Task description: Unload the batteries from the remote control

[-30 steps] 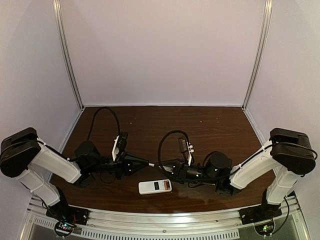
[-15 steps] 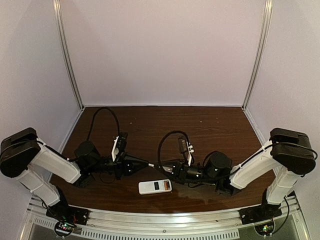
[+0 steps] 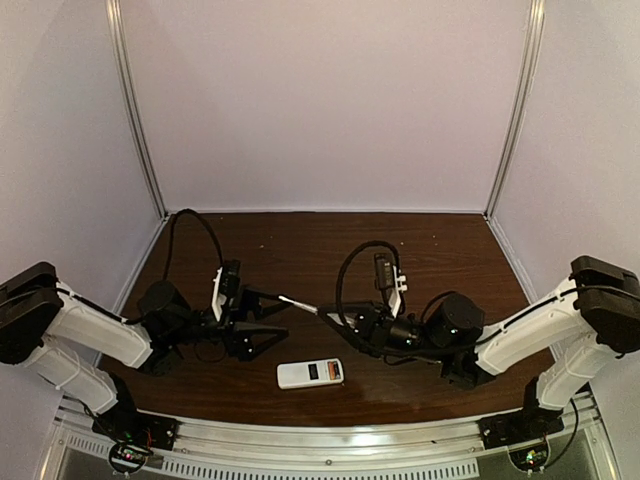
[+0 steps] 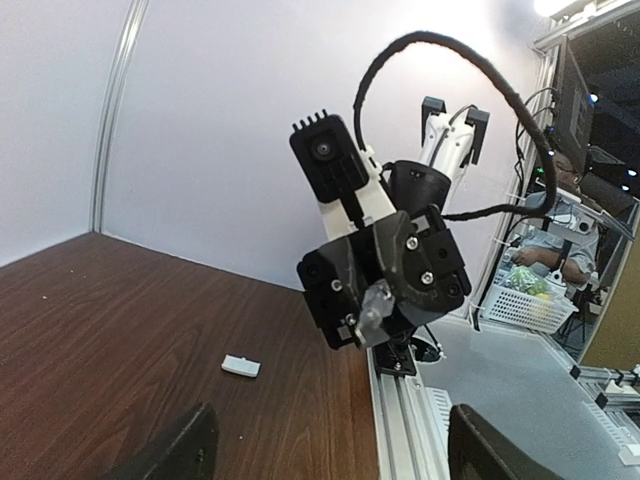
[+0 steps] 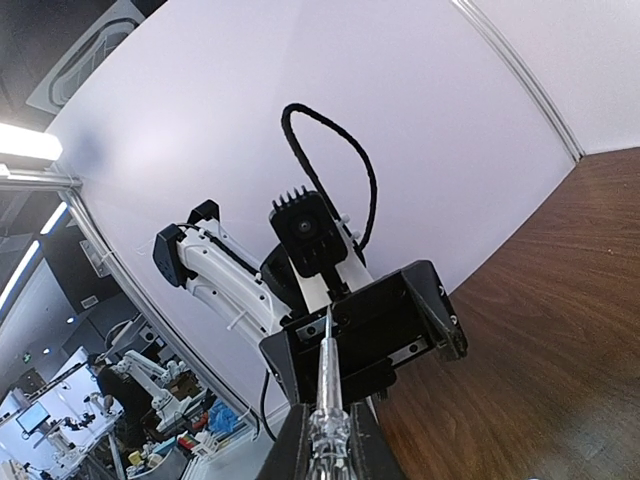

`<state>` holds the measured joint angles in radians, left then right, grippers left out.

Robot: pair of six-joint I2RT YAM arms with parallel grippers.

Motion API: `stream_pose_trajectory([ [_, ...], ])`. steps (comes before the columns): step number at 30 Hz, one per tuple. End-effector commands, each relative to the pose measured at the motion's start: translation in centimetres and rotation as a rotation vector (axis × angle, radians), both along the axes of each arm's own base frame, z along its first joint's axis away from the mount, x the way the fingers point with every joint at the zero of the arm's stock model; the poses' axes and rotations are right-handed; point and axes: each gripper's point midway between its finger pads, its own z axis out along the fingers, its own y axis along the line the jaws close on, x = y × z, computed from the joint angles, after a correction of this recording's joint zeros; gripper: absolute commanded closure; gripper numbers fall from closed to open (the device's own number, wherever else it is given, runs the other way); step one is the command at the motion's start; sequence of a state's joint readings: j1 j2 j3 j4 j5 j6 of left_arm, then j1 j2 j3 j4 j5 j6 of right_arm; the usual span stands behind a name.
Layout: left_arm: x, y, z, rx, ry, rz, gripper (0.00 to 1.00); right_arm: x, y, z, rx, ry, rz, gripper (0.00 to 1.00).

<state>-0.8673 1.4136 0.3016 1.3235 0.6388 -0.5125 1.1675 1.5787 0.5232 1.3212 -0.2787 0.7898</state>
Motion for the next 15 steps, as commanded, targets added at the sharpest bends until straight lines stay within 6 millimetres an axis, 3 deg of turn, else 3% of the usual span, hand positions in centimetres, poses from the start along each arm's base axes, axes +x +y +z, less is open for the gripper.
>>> stream_pose_trajectory([
  [1,-1.0,1.5,4.3,-0.156,-0.214,0.028,0.18,0.2,-1.1,-0.3,-0.047,-0.013,-0.052,1.0],
  [5,-1.0,0.7,3.5,-0.102,-0.255,0.003,0.13,1.0,-2.2,-0.4,-0.14,-0.002,-0.126,1.0],
  [10,0.0,-0.7,1.0,-0.013,-0.268,0.003,0.04,2.0,-4.3,-1.5,-0.247,0.039,-0.226,1.0],
  [15,1.8,-1.6,-0.5,0.058,-0.256,0.06,0.03,2.6,-6.2,-2.8,-0.35,0.064,-0.301,1.0],
])
